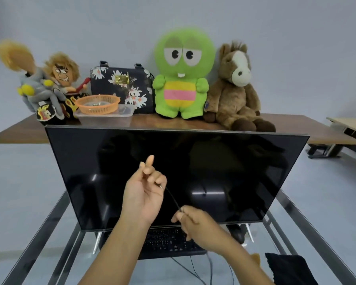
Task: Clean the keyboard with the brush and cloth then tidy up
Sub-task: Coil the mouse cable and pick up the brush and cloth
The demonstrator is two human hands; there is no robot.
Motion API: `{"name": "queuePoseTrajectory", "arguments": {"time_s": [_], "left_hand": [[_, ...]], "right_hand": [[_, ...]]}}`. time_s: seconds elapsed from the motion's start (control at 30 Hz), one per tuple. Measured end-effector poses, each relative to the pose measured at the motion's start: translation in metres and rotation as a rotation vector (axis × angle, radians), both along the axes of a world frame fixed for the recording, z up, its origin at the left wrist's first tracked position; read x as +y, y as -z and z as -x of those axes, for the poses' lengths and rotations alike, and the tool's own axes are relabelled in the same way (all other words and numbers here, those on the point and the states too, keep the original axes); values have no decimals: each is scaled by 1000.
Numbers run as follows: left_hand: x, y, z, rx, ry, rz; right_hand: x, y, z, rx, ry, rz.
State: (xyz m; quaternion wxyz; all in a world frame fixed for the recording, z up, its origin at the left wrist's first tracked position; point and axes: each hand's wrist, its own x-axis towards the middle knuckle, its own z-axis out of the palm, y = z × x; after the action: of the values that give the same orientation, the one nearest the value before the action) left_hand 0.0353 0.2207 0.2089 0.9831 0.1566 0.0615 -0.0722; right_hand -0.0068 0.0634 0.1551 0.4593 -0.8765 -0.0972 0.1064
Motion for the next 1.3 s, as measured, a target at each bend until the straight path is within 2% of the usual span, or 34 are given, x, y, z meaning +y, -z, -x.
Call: {"name": "queuePoseTrajectory", "arguments": {"time_s": [0.07,0.1,0.17,0.23,0.3,0.37,0.47,0.57,0.63,0.73,0.8,0.87,0.9,0.97,1.03,1.1,1.17,1.2,1.3], "left_hand": [[6,1,-11,-12,-167,-199],[10,4,-13,-48,-253,-427],[16,7,-13,-184,-377,-1040],[18,14,-9,-398,-298,-1490],[20,23,-2,-559,-35,-1696],[22,28,10,-579,177,-1616],[24,20,30,-471,352,-1184],[28,2,42,-418,438,-787],[27,-12,45,-403,394,-545],[23,-30,39,-320,123,-306],[25,-39,29,-291,-109,-309],[31,-38,18,-284,-325,-454],[35,-35,12,-285,-423,-597],[43,-28,1,-296,-588,-1070],[45,-18,-6,-378,-534,-1508],[43,-6,-4,-483,-263,-1688],[40,3,8,-552,24,-1674],[38,6,15,-563,165,-1597],[34,5,33,-552,435,-1109]], "right_hand": [[0,-4,3,-49,-84,144],[0,-7,4,-70,-113,180],[0,-18,3,-102,-140,168],[0,-35,0,-173,-155,140],[-1,-55,-6,-249,-182,116],[-1,-72,-14,-294,-219,95],[-1,-84,-28,-318,-253,49],[3,-84,-40,-334,-252,-34],[10,-78,-43,-304,-224,-127],[20,-60,-44,-240,-170,-188],[25,-48,-42,-185,-166,-157],[27,-41,-37,-162,-179,-51],[27,-38,-35,-174,-194,17],[27,-40,-29,-223,-241,117],[28,-50,-24,-297,-274,146],[28,-65,-22,-388,-282,132],[24,-78,-24,-454,-274,96],[21,-84,-27,-456,-263,73],[12,-95,-33,-396,-248,-8]]}}
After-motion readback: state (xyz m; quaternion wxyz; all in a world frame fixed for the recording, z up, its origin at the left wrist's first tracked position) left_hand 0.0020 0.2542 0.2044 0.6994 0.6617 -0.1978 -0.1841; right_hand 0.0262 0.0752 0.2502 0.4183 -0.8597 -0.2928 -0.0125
